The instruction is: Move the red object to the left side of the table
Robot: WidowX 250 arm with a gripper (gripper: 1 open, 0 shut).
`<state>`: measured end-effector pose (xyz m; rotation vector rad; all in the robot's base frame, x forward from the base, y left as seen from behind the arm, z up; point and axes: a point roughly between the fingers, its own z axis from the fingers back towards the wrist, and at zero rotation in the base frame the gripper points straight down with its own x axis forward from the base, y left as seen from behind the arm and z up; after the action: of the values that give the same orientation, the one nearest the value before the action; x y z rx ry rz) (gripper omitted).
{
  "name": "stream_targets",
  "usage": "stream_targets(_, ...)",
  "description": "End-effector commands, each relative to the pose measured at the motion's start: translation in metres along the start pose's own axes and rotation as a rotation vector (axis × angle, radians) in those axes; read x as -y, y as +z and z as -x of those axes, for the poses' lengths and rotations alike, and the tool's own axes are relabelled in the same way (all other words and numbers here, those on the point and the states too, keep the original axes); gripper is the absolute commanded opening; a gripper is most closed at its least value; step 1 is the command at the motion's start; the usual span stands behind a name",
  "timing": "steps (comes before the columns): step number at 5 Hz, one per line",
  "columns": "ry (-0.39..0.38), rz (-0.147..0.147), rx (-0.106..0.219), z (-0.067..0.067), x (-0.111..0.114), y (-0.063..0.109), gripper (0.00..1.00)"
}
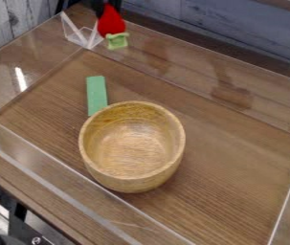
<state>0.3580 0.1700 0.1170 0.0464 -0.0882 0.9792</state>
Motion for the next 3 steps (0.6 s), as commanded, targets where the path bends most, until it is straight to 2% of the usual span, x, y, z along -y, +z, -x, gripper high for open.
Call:
stream_targets(1, -0.012, 0.028, 0.081, -0.018, -0.016, 0.015, 0.0)
stream_targets(2, -0.039, 0.019, 0.088, -0.024, -0.03, 0.002, 0.0)
stream_targets(3, -0.114, 0.019, 0.094, -0.026, -0.038, -0.012, 0.0)
